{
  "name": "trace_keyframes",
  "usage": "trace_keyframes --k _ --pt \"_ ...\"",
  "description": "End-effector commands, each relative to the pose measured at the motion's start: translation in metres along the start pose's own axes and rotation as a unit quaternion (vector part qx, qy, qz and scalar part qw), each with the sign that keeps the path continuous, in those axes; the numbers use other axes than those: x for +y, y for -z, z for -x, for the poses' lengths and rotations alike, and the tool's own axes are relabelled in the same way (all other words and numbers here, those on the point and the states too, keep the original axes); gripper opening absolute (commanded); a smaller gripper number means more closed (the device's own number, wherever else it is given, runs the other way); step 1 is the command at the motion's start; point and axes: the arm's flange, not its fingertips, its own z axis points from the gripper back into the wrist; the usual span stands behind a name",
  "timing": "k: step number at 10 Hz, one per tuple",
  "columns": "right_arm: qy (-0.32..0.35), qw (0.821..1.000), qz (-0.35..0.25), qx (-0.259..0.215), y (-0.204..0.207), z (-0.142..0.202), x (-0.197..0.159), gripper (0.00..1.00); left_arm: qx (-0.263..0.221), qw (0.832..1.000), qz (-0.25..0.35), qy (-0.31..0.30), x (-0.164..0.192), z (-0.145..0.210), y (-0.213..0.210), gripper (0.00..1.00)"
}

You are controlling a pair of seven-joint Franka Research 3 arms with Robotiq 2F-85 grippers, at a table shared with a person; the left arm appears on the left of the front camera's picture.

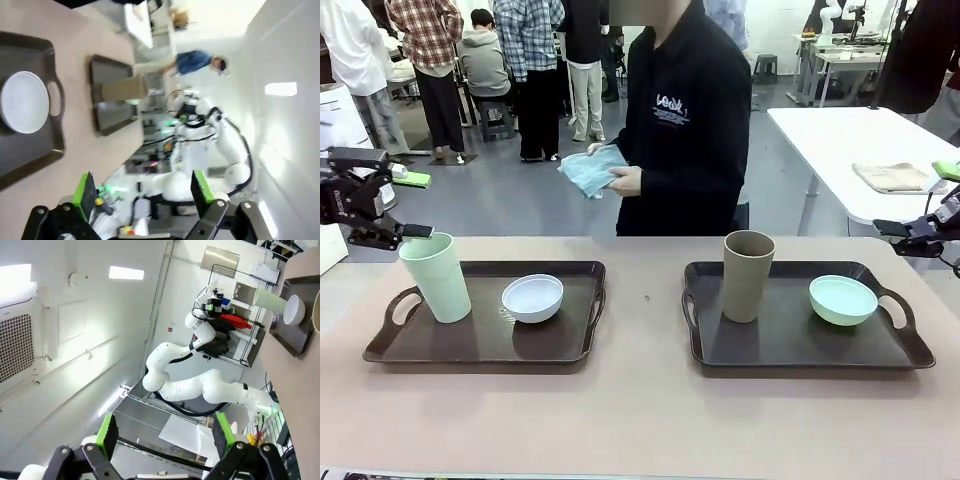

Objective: Set up a tray with a mat and arrange the tableware.
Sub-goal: Pick up the Picnic Bowl and Reusable plastic cup from the Handle tray in front of the human's position and hold them in the air.

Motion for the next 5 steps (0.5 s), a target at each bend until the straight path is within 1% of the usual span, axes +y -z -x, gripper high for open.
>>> trace_keyframes --k 1,2,3,5 --pt "0.003 1.000 -0.008 -0.006 -0.005 0.001 -0.003 1.00 -0.026 0.995 0.084 -0.041 0.012 0.014 -0.023 1.00" --pt "0.003 1.000 -0.008 -0.006 -0.005 0.001 -0.003 1.00 -0.012 0.997 0.053 -0.056 0.018 0.024 -0.026 1.00" --pt "0.003 1.000 -0.008 -0.006 -0.005 0.001 -0.003 1.00 -0.013 0.999 0.039 -0.022 0.007 0.003 -0.012 1.00" --pt "0.003 1.000 -0.008 -0.006 -0.005 0.001 -0.003 1.00 -0.013 0.999 0.039 -0.022 0.007 0.003 -0.012 1.00"
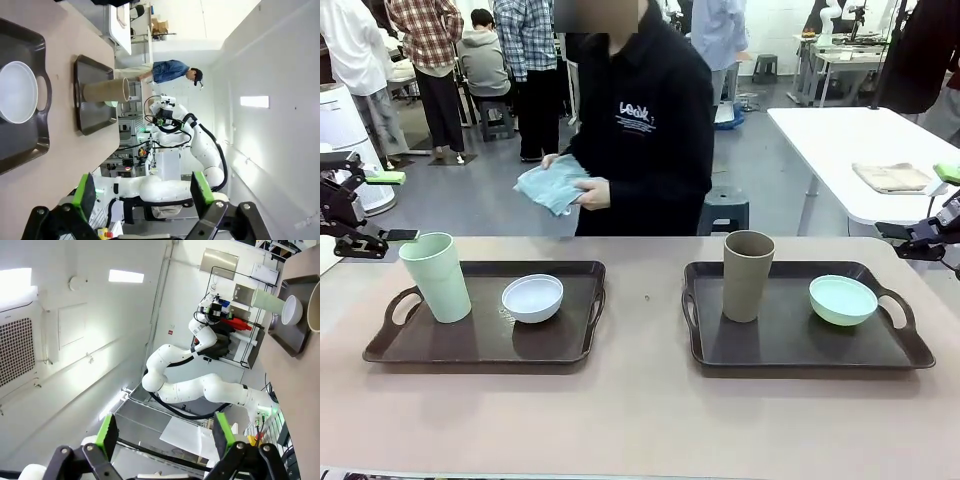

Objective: Set up a tray with a mat and arrange the tableware.
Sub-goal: Pick up the Picnic Bowl and Reusable plastic cup from the Handle tray in front of the human's position and hold them in the air.

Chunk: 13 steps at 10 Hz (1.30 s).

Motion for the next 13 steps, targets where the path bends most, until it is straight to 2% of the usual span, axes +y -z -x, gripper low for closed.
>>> trace_keyframes --k 1,13 --pt "-0.002 1.000 -0.007 0.001 0.0003 -0.0006 0.0009 1.00 -0.008 1.000 -0.002 0.012 -0.0041 -0.0015 0.0042 1.00" --pt "-0.002 1.000 -0.007 0.001 0.0003 -0.0006 0.0009 1.00 -0.008 1.000 -0.002 0.012 -0.0041 -0.0015 0.0042 1.00"
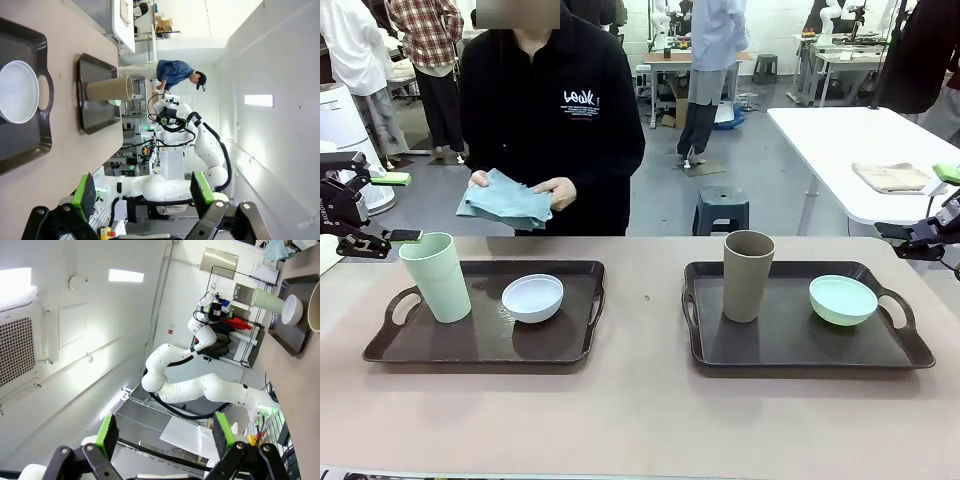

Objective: Set up a tray with a mat and arrange the tableware.
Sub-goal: Pick up the Picnic Bowl and Reusable plastic cup from the Handle tray in front of the human's position and hold them in the air.

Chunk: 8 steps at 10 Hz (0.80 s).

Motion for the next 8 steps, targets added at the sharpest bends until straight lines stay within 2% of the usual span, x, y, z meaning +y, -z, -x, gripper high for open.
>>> trace_keyframes --k 1,8 --pt "-0.002 1.000 -0.007 0.000 -0.0006 -0.0004 0.0012 1.00 -0.010 1.000 0.006 0.009 -0.0025 -0.0011 0.0012 1.00" --pt "-0.002 1.000 -0.007 0.000 -0.0006 -0.0004 0.0012 1.00 -0.010 1.000 0.006 0.009 -0.0025 -0.0011 0.0012 1.00"
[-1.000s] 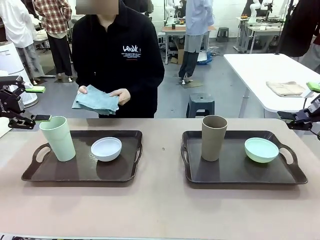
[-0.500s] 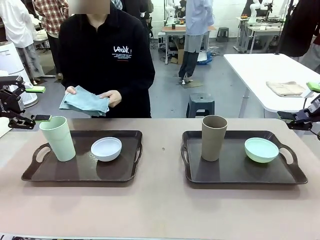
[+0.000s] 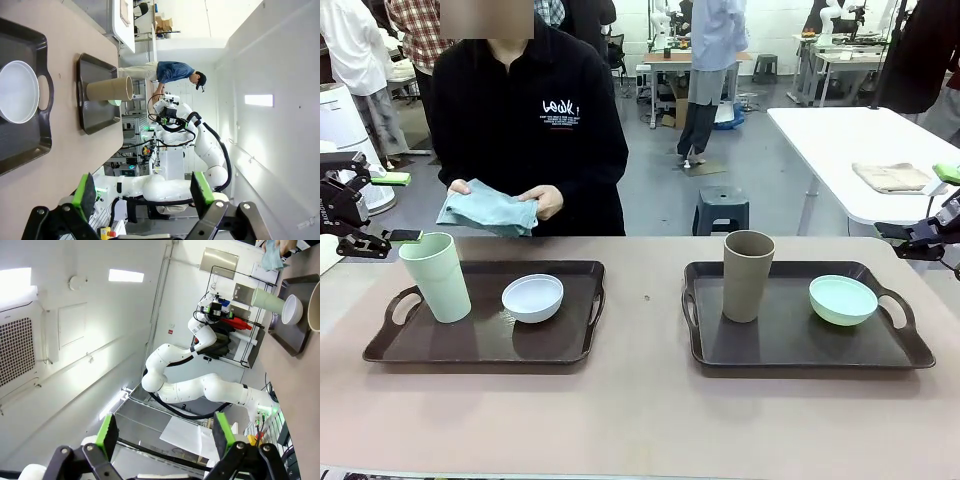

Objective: Set up a tray with a mat and arrange the tableware.
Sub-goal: Pick up the Picnic Bowl and Reusable plastic cup from the Handle tray in front of the human's position and hold them in the air.

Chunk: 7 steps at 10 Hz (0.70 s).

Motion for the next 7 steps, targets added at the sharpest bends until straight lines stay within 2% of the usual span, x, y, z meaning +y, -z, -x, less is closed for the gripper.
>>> trace_keyframes --k 1,2,3,4,5,6,7 --pt "-0.002 1.000 -0.007 0.000 -0.001 0.000 0.001 1.00 -0.010 1.000 0.006 0.009 -0.002 -0.001 0.001 1.00" --pt "0.000 1.000 0.000 0.000 0.000 0.000 0.000 1.00 -0.010 1.000 0.006 0.009 -0.002 -0.001 0.001 1.00" --pt "-0.030 0.999 0.042 0.012 0.014 -0.008 0.014 1.00 0.000 1.000 0.000 0.000 0.000 0.000 0.000 1.00" --pt "-0.047 0.993 0.104 0.034 0.047 -0.020 0.035 1.00 0.021 0.994 -0.021 0.105 -0.017 -0.016 -0.009 1.00" --pt "-0.079 0.980 0.177 0.039 0.097 -0.034 0.063 1.00 0.019 0.980 -0.051 0.192 -0.040 -0.033 -0.021 1.00" --pt "-0.092 0.968 0.226 0.049 0.143 -0.043 0.080 1.00 -0.021 0.963 -0.105 0.248 -0.055 -0.046 -0.032 1.00" --pt "-0.085 0.962 0.247 0.075 0.190 -0.050 0.090 1.00 -0.074 0.920 -0.175 0.342 -0.067 -0.057 -0.041 1.00"
